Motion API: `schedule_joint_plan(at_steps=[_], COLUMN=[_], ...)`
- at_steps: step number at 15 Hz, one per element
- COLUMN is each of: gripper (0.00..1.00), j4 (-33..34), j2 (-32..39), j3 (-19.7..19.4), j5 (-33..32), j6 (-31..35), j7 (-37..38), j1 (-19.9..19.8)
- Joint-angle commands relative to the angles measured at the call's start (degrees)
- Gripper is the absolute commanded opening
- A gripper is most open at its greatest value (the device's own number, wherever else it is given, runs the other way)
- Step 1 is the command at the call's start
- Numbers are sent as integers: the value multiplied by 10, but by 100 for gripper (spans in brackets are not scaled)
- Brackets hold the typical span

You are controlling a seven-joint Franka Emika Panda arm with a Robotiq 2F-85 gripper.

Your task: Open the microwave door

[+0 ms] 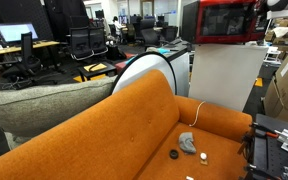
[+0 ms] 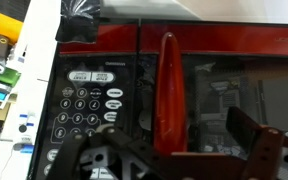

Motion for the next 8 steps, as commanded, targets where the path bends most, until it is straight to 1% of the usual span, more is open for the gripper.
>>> schedule_joint_plan(at_steps=[1,6,7,8], gripper=[100,100,98,75], j4=[13,23,24,25], j2=[12,20,21,21], j3=[-20,-38,-41,-44], j5=[29,58,62,68], j6=[-3,-7,-8,-9], j7=[-31,-45,-48,-50], j1=[24,46,50,54])
